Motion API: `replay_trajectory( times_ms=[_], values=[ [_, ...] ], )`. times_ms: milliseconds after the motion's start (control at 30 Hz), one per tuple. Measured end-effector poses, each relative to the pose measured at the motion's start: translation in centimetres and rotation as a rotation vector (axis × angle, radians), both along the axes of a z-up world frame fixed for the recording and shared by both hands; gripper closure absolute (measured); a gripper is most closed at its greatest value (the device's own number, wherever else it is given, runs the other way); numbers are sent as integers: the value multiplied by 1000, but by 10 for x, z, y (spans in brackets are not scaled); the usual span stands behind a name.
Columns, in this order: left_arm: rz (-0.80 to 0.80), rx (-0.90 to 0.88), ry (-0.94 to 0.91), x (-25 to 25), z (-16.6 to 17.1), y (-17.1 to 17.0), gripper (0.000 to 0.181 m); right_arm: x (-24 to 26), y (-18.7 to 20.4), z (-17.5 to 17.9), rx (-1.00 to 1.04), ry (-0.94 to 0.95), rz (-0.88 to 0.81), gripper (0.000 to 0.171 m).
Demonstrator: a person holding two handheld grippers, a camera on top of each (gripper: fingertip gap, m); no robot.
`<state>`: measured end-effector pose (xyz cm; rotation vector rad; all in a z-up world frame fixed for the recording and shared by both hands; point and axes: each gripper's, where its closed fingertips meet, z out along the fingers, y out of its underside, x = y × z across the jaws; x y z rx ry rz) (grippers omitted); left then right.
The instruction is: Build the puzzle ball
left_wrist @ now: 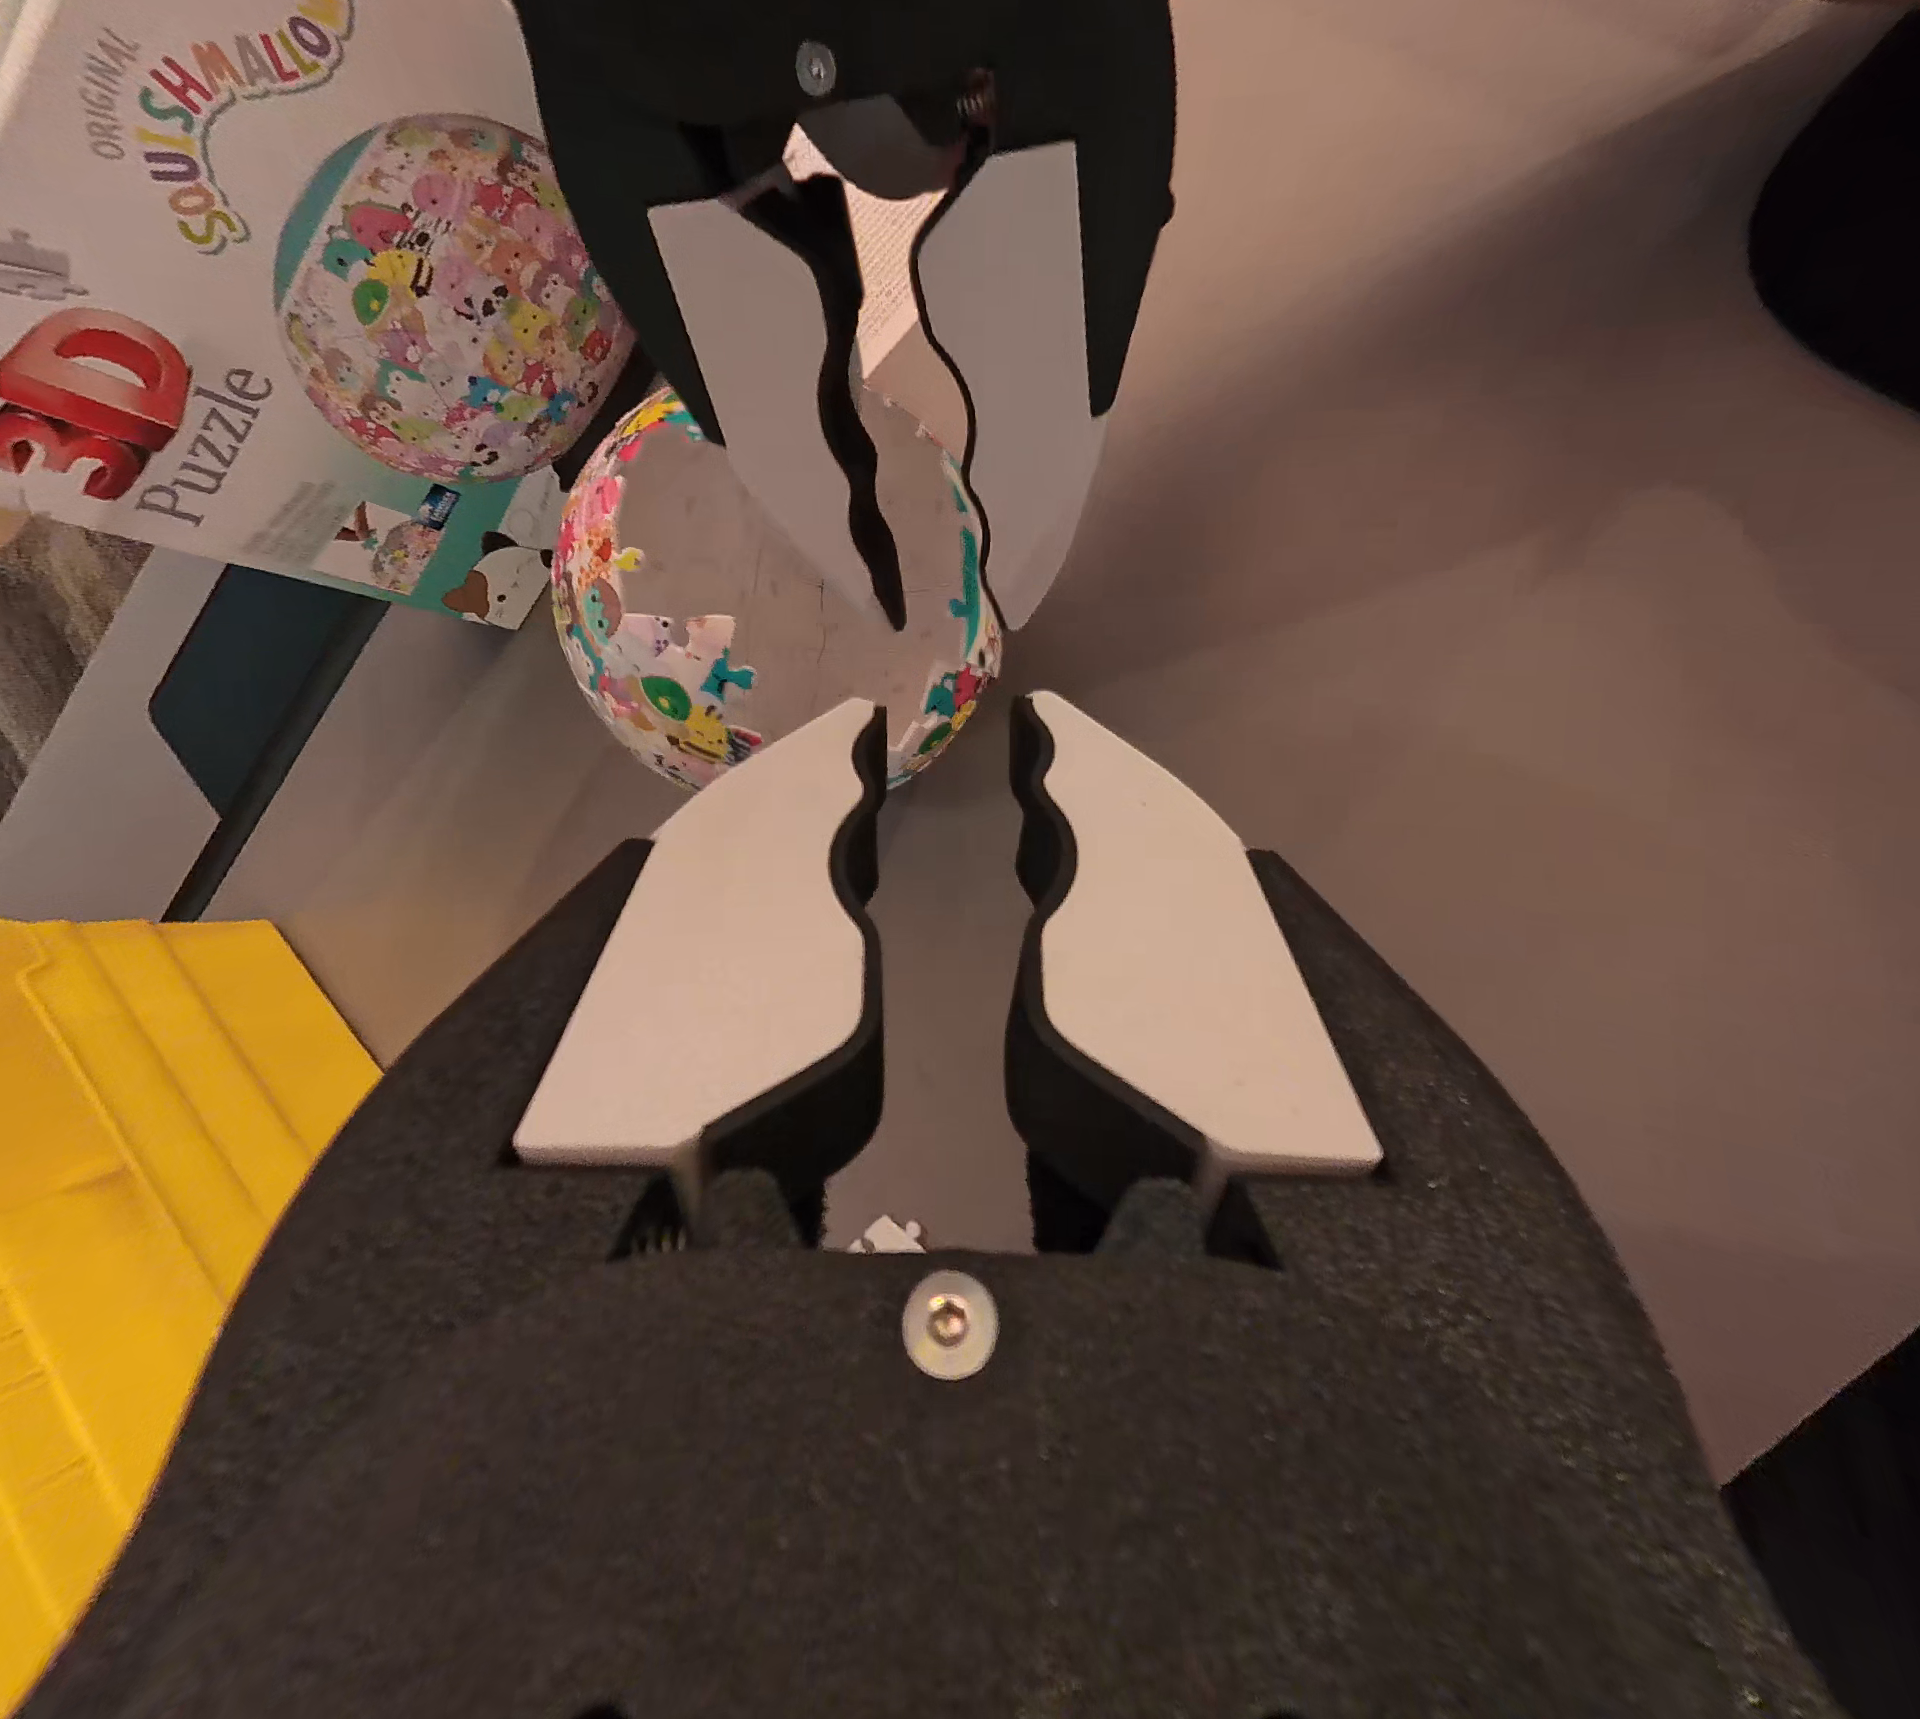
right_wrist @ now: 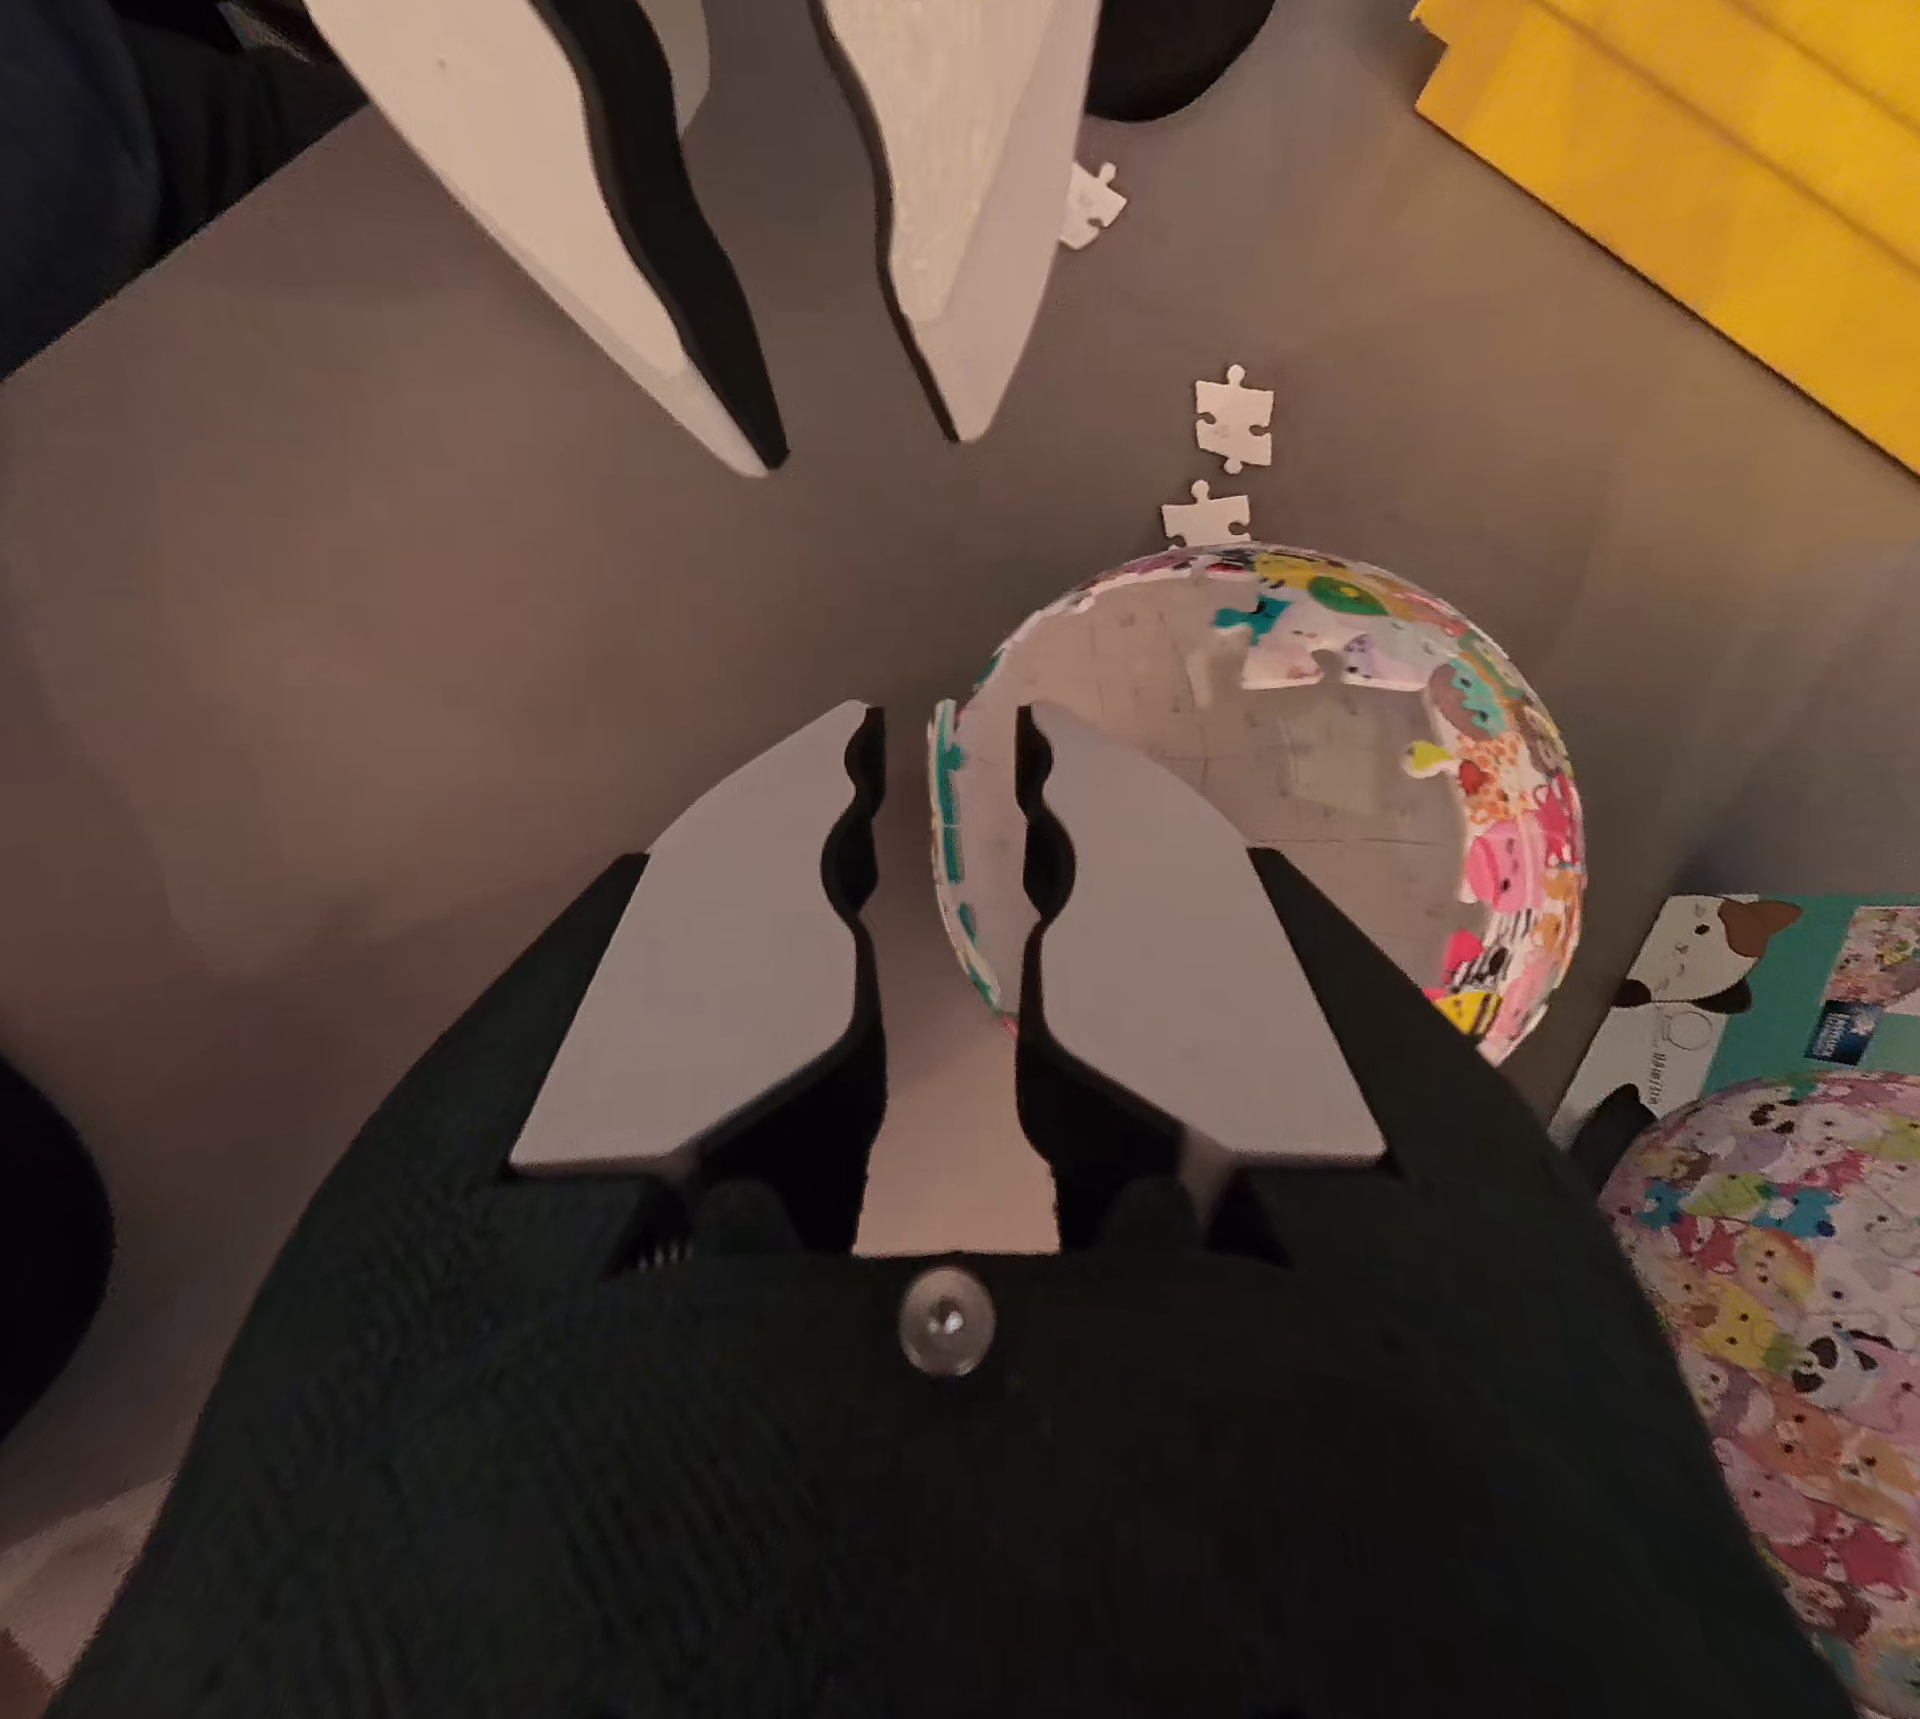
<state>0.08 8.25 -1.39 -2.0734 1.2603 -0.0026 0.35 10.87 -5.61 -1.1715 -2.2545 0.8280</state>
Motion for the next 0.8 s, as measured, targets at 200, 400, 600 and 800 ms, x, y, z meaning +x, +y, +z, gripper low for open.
replay_trajectory(
  times_ms=[200,400,600,800],
  values=[
    [36,58,-43,-11,-4,-14,160,10,-1,7,46,-8,-47,145],
    [15,30,-168,-28,-28,-30,160,20,-4,21,66,41,-84,145],
    [-22,11,-223,-47,-56,-39,159,14,0,2,138,-58,-134,139],
    [-68,-9,-246,-60,-77,-45,158,1,4,-5,158,-203,-169,138]
  ],
)
